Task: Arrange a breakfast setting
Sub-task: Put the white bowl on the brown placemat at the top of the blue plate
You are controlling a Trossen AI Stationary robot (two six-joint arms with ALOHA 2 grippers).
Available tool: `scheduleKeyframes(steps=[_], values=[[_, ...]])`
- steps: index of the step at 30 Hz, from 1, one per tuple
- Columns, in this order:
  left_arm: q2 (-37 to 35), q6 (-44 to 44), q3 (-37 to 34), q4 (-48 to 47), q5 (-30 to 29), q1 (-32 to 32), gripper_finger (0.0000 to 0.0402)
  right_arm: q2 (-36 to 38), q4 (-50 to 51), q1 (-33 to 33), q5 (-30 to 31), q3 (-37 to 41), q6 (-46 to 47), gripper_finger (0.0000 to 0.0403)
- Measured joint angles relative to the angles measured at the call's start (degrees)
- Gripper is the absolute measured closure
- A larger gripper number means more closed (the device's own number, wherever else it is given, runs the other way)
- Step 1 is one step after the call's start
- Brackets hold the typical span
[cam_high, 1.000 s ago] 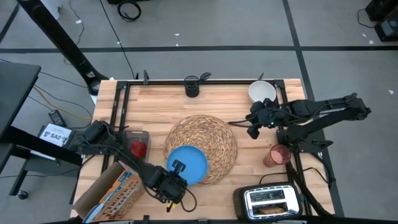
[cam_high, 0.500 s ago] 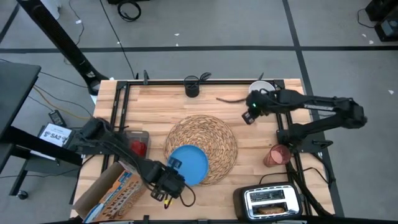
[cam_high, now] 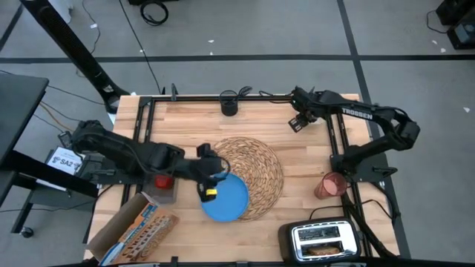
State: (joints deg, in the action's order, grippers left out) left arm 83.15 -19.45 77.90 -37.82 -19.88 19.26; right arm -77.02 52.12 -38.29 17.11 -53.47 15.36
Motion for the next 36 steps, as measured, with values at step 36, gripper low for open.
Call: scheduleKeyframes(steps=[36], values=[[-17.27,-3.49,-0.82,-7.17,-9.04,-0.05,0.0253,-2.42,-6.78,2.16,6.16,13.85,-26.92,0.0259]])
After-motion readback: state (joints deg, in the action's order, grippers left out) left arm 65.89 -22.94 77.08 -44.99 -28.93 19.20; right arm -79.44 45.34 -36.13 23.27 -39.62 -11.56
